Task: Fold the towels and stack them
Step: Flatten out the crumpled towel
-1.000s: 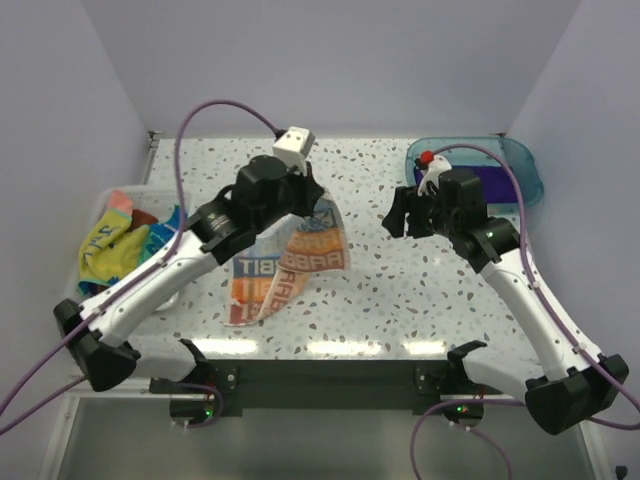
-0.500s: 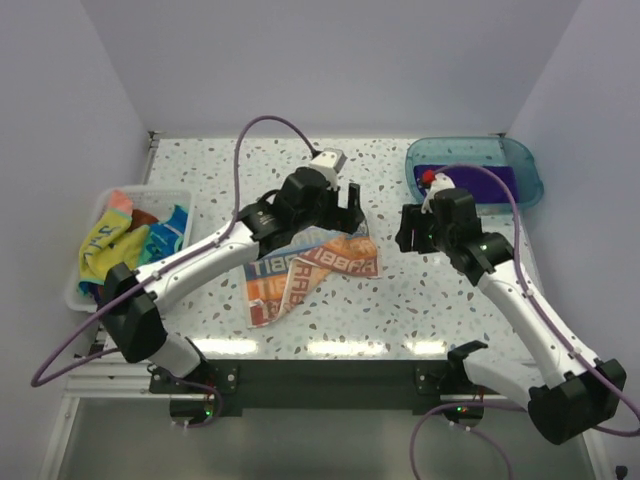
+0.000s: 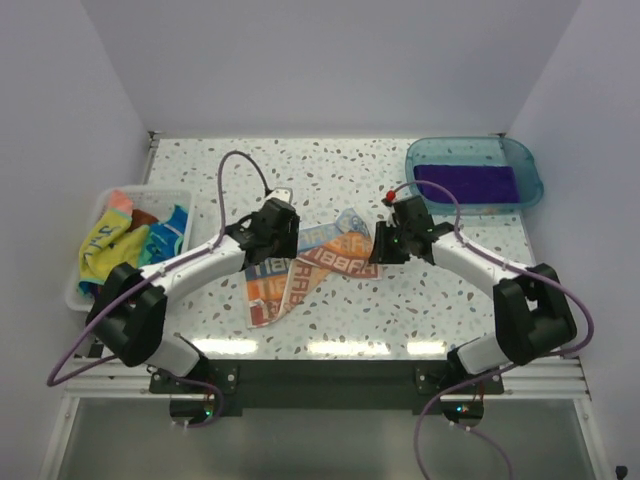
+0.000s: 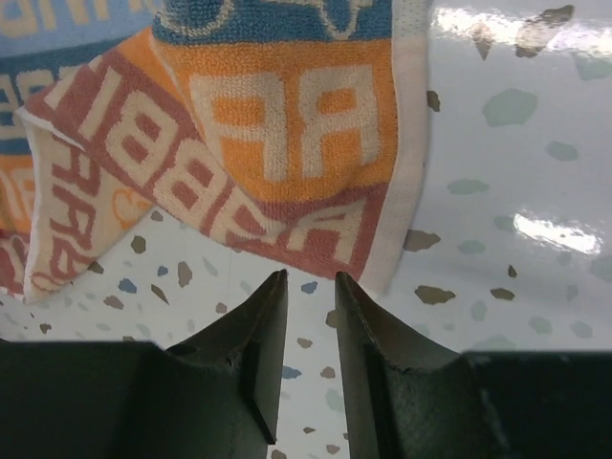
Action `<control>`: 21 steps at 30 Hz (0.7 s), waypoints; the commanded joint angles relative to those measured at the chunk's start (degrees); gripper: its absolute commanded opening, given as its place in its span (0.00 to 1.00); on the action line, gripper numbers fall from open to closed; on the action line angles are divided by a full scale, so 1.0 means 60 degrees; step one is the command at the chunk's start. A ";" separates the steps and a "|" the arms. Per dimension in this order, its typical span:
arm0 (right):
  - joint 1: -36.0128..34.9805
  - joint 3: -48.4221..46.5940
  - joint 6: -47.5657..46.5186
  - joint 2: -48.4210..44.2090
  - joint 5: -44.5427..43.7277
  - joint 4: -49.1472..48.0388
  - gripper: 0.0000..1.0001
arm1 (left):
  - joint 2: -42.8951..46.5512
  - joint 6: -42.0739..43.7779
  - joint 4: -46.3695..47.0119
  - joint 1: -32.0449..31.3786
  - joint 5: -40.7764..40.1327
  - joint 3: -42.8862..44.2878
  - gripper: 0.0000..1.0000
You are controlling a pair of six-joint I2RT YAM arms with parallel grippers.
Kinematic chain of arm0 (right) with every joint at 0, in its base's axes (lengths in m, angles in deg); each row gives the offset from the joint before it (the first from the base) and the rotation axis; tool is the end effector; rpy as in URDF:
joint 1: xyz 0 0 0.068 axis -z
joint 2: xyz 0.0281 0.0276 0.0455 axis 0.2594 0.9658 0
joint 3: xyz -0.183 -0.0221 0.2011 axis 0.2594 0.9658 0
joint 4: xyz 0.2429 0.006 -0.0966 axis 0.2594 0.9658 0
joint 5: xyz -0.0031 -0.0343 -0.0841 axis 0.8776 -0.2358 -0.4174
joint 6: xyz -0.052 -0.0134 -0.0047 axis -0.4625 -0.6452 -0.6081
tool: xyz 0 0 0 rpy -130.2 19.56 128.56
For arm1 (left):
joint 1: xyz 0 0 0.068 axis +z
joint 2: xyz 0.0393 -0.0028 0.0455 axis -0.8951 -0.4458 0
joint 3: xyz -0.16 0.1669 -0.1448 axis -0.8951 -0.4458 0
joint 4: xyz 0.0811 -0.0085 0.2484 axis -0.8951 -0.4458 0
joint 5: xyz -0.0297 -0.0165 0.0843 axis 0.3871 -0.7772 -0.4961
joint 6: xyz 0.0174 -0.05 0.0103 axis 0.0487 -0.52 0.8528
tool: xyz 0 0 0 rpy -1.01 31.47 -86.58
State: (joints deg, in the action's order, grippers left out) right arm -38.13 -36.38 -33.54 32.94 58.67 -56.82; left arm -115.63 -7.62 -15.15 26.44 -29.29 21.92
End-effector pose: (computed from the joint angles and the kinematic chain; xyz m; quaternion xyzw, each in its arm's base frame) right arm 0.2619 0.1189 0.2042 -0.0281 0.9480 0.2010 0.2450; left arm 0.2471 -0.1727 0.2346 0.0207 0.9249 -0.0597 0.3750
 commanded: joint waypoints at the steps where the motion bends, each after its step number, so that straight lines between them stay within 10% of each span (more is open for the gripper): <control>1: -0.0238 -0.0195 0.0494 0.0679 0.0374 -0.1117 0.30 | -0.0684 0.0029 0.0137 0.0188 -0.0252 -0.0023 0.67; 21: 0.1241 -0.4263 -0.0471 0.4767 -0.2247 0.1254 0.27 | 0.0441 -0.2402 -0.1503 0.1331 0.0596 -0.3303 0.60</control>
State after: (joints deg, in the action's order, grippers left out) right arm -32.60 -55.37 -32.97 57.75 50.74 -53.39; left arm -114.82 -18.09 -18.51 33.39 -28.37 6.55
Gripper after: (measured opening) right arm 0.262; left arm 0.601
